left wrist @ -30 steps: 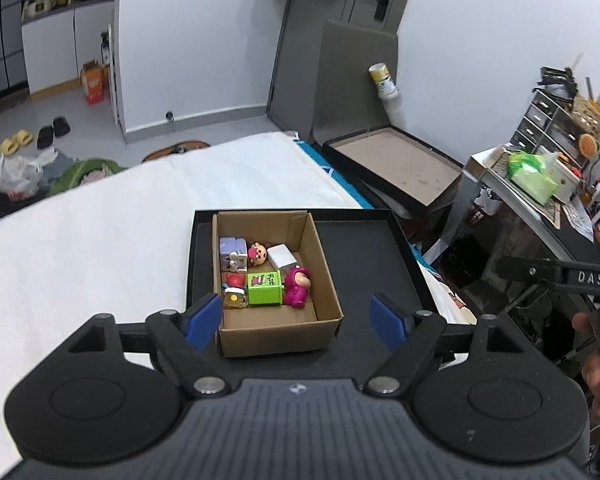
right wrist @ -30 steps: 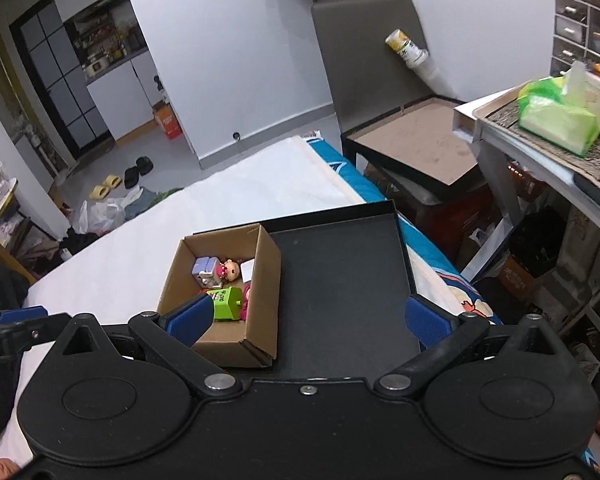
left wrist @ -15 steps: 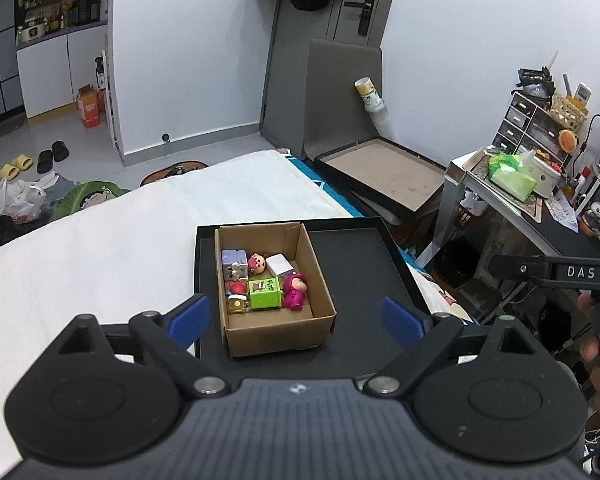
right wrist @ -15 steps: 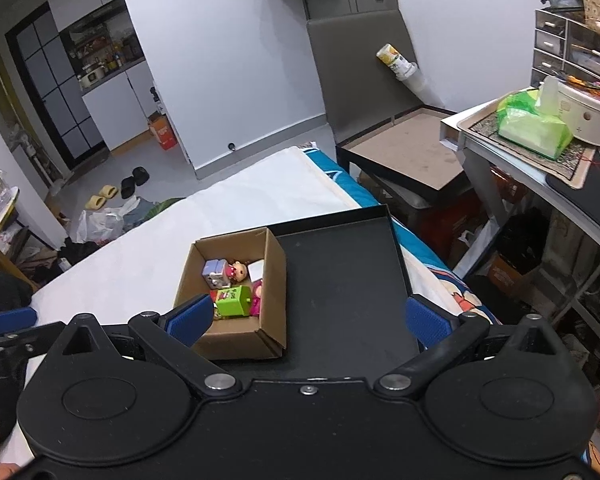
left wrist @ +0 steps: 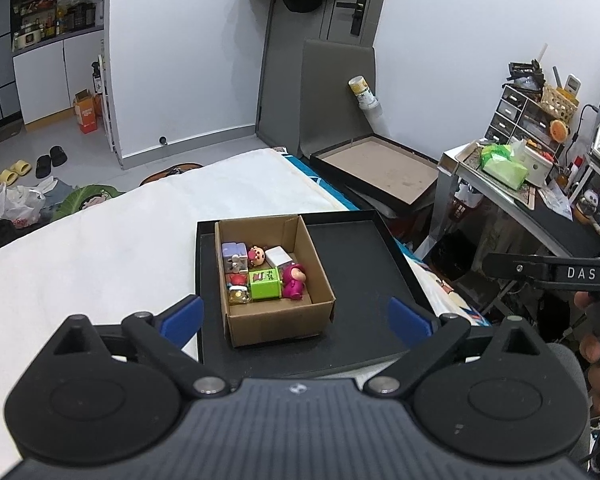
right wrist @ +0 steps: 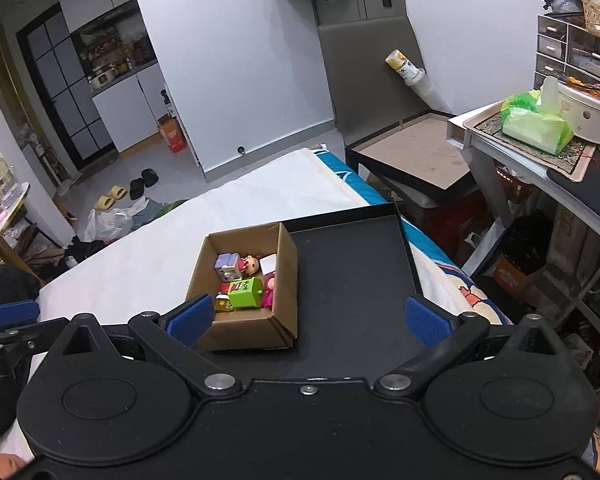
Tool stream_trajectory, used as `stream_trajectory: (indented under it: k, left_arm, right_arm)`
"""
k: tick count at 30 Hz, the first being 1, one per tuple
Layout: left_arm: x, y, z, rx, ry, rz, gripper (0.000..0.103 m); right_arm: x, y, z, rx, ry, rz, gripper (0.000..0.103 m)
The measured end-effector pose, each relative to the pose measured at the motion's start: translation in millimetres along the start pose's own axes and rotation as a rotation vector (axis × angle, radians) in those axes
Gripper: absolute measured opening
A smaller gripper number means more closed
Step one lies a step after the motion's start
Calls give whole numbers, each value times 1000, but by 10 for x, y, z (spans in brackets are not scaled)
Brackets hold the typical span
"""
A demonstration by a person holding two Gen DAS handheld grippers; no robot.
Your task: Organize rigid objects
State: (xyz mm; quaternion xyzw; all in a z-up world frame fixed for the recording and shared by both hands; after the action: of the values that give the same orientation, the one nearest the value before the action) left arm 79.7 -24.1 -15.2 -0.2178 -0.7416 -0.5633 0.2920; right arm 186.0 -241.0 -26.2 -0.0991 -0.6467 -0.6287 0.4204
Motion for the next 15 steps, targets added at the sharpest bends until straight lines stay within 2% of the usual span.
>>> stream_trajectory:
  k: [15]
  left_arm:
    - [30,-122,38,3,10,9,99]
  right_arm:
    - [53,-128,-9,-21,15,-8,103]
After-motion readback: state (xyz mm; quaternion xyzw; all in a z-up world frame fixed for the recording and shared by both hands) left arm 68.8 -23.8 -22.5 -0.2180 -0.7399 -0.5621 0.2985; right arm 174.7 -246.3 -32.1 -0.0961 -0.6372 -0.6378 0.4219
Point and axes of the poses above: each gripper's, at about its wrist camera, not at the fingertips, and x roughly against the way its jaws point, z to its left, y to its top, the point moved 5 cm from there along -x, roughly the way its jaws point, and after that the axes turned 5 degrees about x, right-handed, at the moved point
